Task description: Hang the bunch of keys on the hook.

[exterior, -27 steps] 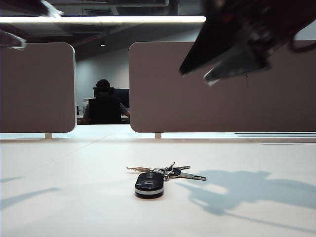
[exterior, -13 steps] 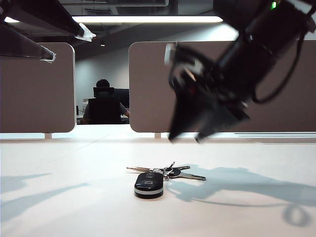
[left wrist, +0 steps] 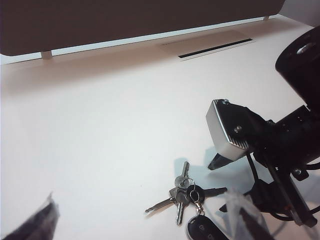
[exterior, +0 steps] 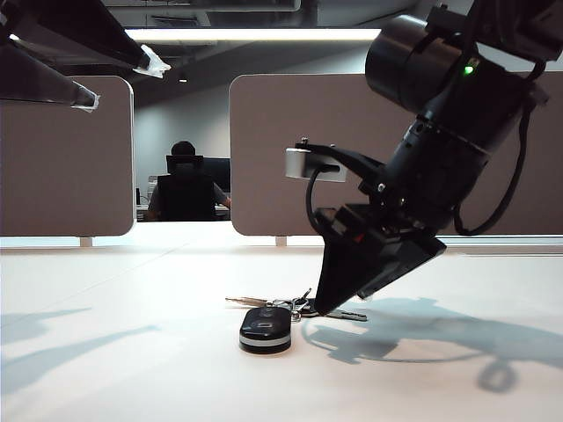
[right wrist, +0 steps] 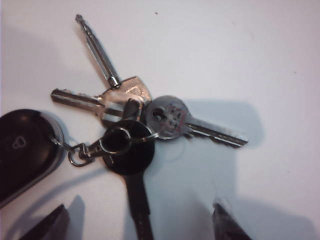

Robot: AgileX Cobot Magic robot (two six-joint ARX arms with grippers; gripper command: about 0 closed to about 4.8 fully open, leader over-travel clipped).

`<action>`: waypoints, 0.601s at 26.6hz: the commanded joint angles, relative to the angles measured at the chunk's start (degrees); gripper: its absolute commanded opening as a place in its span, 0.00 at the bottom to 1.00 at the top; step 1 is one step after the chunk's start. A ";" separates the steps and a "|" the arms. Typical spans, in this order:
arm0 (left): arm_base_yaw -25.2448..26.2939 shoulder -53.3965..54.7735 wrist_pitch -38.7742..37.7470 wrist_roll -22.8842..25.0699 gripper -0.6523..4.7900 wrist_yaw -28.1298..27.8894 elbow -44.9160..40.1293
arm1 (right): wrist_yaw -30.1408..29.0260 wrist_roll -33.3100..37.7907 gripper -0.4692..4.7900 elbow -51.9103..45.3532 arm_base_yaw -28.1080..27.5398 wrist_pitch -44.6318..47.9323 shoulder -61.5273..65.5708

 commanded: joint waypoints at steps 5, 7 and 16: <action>-0.09 -0.07 0.00 0.37 1.00 -0.15 0.44 | 0.26 -5.05 0.72 0.17 0.17 1.40 1.92; -0.09 -0.07 -0.28 0.37 1.00 -0.15 0.42 | 0.11 -5.03 0.72 0.17 0.31 1.36 2.95; -0.07 -0.07 -0.44 0.35 1.00 -0.13 0.42 | -0.17 -4.98 0.48 0.15 0.35 -0.68 7.63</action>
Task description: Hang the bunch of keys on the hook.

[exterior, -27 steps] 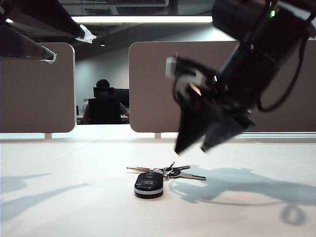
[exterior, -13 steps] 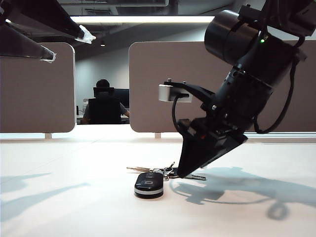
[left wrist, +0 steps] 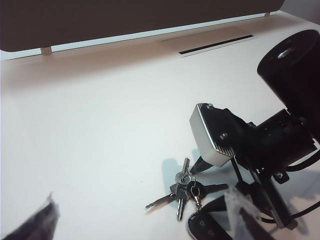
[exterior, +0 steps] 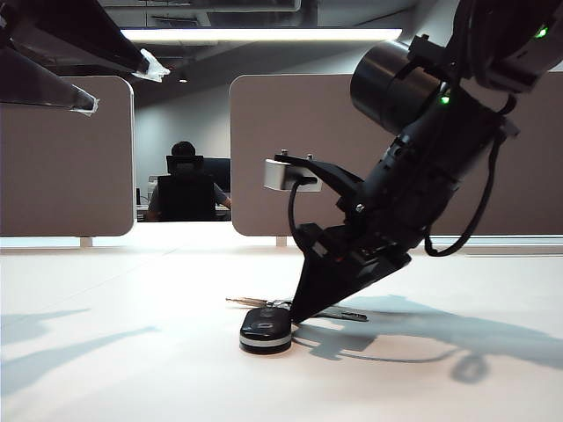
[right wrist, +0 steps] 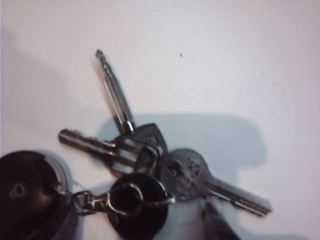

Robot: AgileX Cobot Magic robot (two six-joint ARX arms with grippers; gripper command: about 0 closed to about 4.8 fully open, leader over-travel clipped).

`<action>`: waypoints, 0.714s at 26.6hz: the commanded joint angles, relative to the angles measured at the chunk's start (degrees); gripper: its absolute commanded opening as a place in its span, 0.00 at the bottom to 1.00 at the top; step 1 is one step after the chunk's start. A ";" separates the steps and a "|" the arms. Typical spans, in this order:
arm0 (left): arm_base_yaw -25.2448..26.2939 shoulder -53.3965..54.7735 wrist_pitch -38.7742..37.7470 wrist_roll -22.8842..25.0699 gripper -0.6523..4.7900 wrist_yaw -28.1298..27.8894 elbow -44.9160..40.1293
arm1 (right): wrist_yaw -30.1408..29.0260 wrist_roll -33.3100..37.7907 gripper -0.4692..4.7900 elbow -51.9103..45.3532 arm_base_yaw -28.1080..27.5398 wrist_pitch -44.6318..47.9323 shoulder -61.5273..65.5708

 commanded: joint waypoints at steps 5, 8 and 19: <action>-0.04 -0.04 -0.66 0.26 1.00 -0.15 0.42 | 2.60 -0.66 0.25 -1.09 0.17 -6.21 1.53; -0.04 -0.04 -0.83 0.26 1.00 -0.13 0.42 | 2.60 -0.63 0.15 -1.07 0.17 -4.94 1.51; -0.04 -0.04 -0.79 0.26 1.00 -0.13 0.42 | 1.01 -0.61 0.09 3.54 0.15 -3.80 1.40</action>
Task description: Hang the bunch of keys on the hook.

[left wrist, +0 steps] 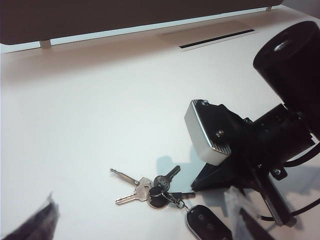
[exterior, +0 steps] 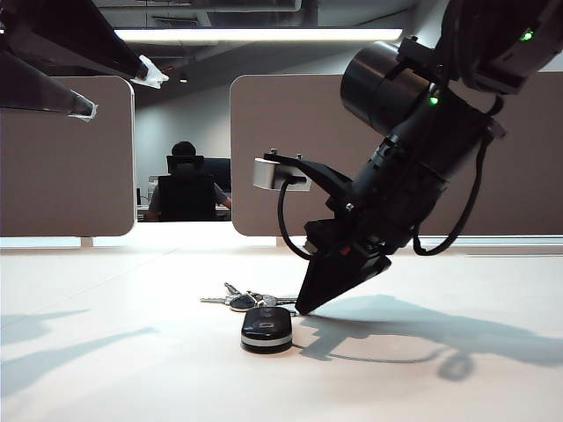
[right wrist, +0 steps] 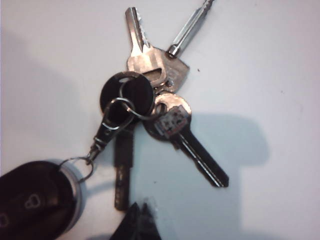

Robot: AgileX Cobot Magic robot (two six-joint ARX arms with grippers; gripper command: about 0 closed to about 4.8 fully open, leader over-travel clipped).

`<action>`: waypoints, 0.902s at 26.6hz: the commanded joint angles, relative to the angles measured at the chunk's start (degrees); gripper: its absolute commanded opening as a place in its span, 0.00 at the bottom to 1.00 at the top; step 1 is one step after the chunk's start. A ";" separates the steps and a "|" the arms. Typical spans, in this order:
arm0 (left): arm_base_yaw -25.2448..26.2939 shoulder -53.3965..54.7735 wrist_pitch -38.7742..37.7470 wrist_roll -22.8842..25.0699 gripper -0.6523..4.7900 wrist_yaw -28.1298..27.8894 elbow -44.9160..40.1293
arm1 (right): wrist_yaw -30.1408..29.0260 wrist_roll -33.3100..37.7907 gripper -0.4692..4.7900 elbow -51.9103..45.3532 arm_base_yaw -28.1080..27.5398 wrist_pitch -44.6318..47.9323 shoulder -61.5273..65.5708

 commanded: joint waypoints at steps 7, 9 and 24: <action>-0.04 -0.04 0.00 0.24 1.00 -0.15 0.42 | -1.22 0.31 0.40 8.24 -0.20 -2.56 0.74; -0.04 -0.04 -0.33 0.24 1.00 -0.13 0.42 | -2.05 0.33 0.40 9.33 -0.17 -2.60 0.74; -0.04 -0.04 -2.54 0.22 1.00 -0.13 0.42 | -1.79 -8.17 0.59 9.66 -0.20 -3.87 3.91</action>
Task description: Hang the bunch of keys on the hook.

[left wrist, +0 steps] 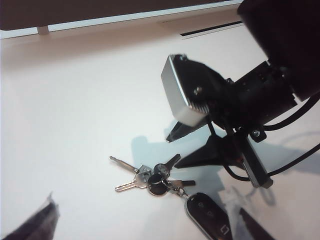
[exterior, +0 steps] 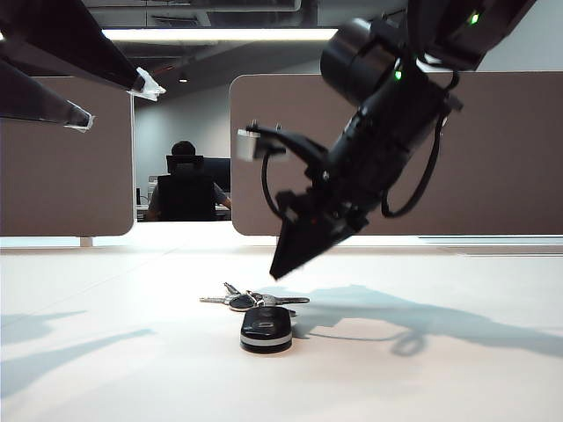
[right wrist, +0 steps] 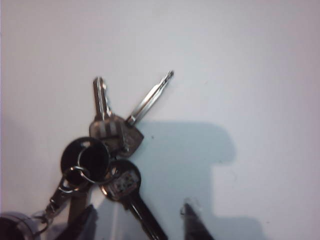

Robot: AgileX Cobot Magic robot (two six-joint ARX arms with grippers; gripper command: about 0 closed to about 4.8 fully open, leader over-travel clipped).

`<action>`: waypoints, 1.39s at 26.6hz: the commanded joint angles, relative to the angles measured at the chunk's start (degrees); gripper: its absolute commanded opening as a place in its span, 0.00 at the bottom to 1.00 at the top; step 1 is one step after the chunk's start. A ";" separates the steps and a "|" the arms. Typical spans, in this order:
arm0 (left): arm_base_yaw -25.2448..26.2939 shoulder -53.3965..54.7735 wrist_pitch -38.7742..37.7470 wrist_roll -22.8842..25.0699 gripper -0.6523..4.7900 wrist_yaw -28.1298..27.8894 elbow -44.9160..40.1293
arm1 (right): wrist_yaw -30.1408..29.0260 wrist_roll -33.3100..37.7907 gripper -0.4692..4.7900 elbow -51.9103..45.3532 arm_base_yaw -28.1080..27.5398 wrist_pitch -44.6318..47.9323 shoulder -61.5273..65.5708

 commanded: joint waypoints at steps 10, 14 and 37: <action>-0.04 -0.07 -2.05 0.22 1.00 -0.11 0.42 | -1.11 -3.43 0.56 0.07 0.07 -2.67 5.99; -0.04 -0.07 -2.93 0.22 1.00 -0.11 0.42 | -1.20 -3.43 0.31 0.04 0.07 -3.58 6.49; -0.04 -0.09 -3.80 0.22 1.00 -0.11 0.42 | -5.86 0.66 0.38 0.09 0.09 0.09 1.51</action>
